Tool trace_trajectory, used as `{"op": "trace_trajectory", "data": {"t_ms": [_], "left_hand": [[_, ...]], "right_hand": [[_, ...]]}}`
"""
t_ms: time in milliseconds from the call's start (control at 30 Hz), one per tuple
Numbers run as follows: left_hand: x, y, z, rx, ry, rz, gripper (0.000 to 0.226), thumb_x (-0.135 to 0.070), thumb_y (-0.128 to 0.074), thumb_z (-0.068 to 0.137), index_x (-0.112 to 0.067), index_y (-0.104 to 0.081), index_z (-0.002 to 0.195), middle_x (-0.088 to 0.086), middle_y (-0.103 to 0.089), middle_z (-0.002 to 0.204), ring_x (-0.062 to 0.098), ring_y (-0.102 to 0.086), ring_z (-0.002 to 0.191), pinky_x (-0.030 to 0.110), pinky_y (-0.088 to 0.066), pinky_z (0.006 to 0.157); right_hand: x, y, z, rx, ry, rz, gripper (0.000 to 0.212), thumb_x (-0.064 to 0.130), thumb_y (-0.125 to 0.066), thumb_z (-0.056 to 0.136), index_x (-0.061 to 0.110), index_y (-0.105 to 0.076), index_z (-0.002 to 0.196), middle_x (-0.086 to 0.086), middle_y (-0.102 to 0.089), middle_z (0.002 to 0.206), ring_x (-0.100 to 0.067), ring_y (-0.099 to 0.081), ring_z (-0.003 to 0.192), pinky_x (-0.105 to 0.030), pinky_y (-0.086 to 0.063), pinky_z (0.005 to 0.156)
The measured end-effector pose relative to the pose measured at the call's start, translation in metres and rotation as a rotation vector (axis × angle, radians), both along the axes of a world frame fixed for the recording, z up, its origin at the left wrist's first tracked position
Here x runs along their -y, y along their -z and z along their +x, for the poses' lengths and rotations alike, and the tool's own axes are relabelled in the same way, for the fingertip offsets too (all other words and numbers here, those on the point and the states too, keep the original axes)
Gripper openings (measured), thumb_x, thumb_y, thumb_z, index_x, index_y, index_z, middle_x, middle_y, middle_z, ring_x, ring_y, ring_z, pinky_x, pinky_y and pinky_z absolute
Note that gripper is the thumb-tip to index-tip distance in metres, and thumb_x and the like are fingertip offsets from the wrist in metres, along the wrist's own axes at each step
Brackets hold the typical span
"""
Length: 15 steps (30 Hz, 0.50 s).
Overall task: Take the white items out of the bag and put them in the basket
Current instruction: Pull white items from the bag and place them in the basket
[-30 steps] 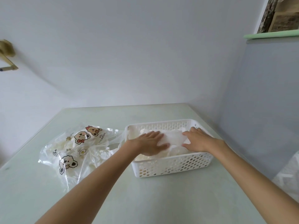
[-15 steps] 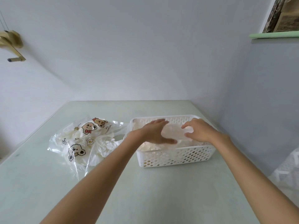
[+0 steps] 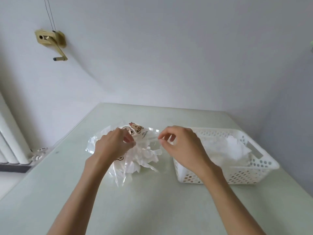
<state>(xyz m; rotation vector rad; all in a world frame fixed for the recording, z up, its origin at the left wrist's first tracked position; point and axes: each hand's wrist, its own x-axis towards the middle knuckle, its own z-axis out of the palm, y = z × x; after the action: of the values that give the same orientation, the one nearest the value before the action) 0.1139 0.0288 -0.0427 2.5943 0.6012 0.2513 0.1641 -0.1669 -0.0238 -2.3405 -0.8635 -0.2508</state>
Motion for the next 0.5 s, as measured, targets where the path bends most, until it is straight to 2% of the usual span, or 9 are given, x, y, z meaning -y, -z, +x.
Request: {"op": "trace_trajectory", "data": {"t_ms": [100, 167, 200, 267, 333, 400, 467, 500], "left_hand": [[-0.013, 0.003, 0.004, -0.016, -0.013, -0.018, 0.013, -0.035, -0.055, 0.093, -0.031, -0.065, 0.101, -0.012, -0.066, 0.11, 0.019, -0.058, 0.105, 0.027, -0.037, 0.076], [-0.021, 0.004, 0.005, -0.042, 0.013, -0.057, 0.009, -0.033, -0.056, 0.093, -0.032, -0.061, 0.099, -0.012, -0.065, 0.111, 0.02, -0.057, 0.107, 0.029, -0.039, 0.081], [-0.026, 0.005, 0.004, -0.049, 0.04, -0.071, 0.004, -0.032, -0.058, 0.092, -0.031, -0.057, 0.095, -0.013, -0.064, 0.111, 0.018, -0.056, 0.107, 0.029, -0.039, 0.081], [-0.031, 0.004, 0.004, -0.027, 0.098, -0.069, 0.014, -0.023, -0.062, 0.089, -0.029, -0.051, 0.083, -0.017, -0.065, 0.109, 0.016, -0.056, 0.105, 0.029, -0.039, 0.079], [-0.034, 0.002, 0.002, 0.026, 0.15, -0.045, 0.023, -0.013, -0.061, 0.087, -0.027, -0.051, 0.071, -0.019, -0.068, 0.104, 0.014, -0.06, 0.103, 0.03, -0.043, 0.081], [-0.036, -0.002, 0.0, 0.073, 0.217, -0.02, 0.029, -0.008, -0.059, 0.088, -0.027, -0.057, 0.065, -0.021, -0.069, 0.103, 0.006, -0.062, 0.102, 0.03, -0.047, 0.085], [-0.037, -0.006, -0.004, 0.083, 0.28, -0.032, 0.032, -0.007, -0.063, 0.086, -0.033, -0.069, 0.068, -0.025, -0.067, 0.104, -0.002, -0.061, 0.098, 0.031, -0.049, 0.087], [-0.038, -0.007, -0.005, 0.07, 0.311, -0.05, 0.029, -0.009, -0.066, 0.085, -0.037, -0.073, 0.077, -0.025, -0.066, 0.106, -0.004, -0.061, 0.098, 0.031, -0.05, 0.088]], "right_hand": [[-0.032, 0.016, -0.019, -0.022, -0.003, -0.068, 0.01, 0.028, -0.059, 0.089, 0.029, -0.069, 0.091, 0.013, -0.066, 0.083, -0.012, -0.061, 0.082, -0.026, -0.046, 0.071], [-0.043, 0.031, -0.023, 0.004, 0.002, -0.183, 0.016, 0.024, -0.056, 0.092, 0.027, -0.069, 0.1, 0.007, -0.07, 0.095, -0.02, -0.063, 0.091, -0.028, -0.047, 0.074], [-0.049, 0.038, -0.023, 0.011, 0.007, -0.259, 0.019, 0.021, -0.055, 0.093, 0.024, -0.068, 0.106, 0.003, -0.07, 0.102, -0.024, -0.063, 0.098, -0.03, -0.047, 0.078], [-0.052, 0.051, -0.021, -0.014, 0.026, -0.368, 0.024, 0.021, -0.056, 0.093, 0.017, -0.063, 0.117, -0.005, -0.066, 0.112, -0.029, -0.06, 0.107, -0.034, -0.047, 0.083], [-0.054, 0.06, -0.019, -0.038, 0.038, -0.419, 0.027, 0.024, -0.057, 0.094, 0.015, -0.062, 0.118, -0.007, -0.065, 0.116, -0.03, -0.059, 0.109, -0.034, -0.046, 0.083], [-0.056, 0.064, -0.018, -0.045, 0.027, -0.424, 0.021, 0.022, -0.054, 0.094, 0.015, -0.067, 0.109, -0.006, -0.068, 0.107, -0.031, -0.061, 0.103, -0.033, -0.046, 0.078], [-0.054, 0.061, -0.015, -0.037, -0.005, -0.391, 0.018, 0.022, -0.053, 0.095, 0.012, -0.067, 0.089, 0.001, -0.064, 0.076, -0.033, -0.058, 0.083, -0.033, -0.042, 0.067], [-0.053, 0.056, -0.015, -0.026, -0.016, -0.361, 0.022, 0.024, -0.053, 0.095, 0.012, -0.063, 0.08, 0.001, -0.052, 0.063, -0.031, -0.05, 0.073, -0.032, -0.038, 0.063]]}}
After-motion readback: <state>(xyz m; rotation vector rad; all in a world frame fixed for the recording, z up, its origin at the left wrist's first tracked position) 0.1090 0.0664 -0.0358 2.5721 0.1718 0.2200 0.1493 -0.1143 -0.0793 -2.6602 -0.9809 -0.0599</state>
